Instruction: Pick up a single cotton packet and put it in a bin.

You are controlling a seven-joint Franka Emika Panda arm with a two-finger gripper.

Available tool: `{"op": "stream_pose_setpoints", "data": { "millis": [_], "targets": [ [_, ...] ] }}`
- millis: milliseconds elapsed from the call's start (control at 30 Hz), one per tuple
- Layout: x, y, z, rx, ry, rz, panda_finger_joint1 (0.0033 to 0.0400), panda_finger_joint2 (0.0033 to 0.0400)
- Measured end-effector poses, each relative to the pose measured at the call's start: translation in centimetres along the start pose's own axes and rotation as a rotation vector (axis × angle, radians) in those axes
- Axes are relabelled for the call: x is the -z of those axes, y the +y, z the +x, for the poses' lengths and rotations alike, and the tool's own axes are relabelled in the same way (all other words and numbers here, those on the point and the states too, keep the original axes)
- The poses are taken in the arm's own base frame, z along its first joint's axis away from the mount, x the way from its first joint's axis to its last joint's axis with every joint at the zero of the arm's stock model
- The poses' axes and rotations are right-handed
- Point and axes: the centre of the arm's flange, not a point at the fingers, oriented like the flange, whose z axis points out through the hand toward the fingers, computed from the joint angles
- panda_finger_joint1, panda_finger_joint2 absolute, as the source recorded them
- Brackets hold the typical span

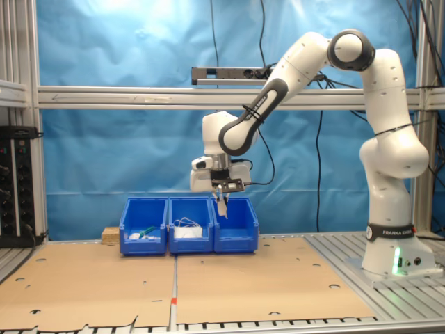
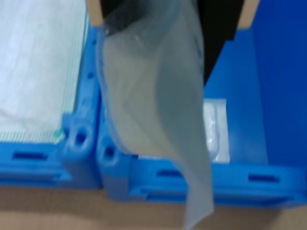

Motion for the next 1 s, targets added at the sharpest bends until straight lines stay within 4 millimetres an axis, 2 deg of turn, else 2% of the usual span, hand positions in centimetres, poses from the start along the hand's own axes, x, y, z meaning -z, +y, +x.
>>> {"op": "stream_pose_setpoints", "data": {
  "millis": [400, 667, 1000],
  "targets": [
    [0.1, 1.5, -3.9, 0.008, -0.011, -0.002, 0.0053, 0.0053],
    [0.0, 1.9, -5.3, 0.021, -0.015, -0.001, 0.0053, 0.0053],
    [0.0, 2.1, -5.8, 0.045, -0.016, -0.001, 0.0053, 0.0053]
  ]
}}
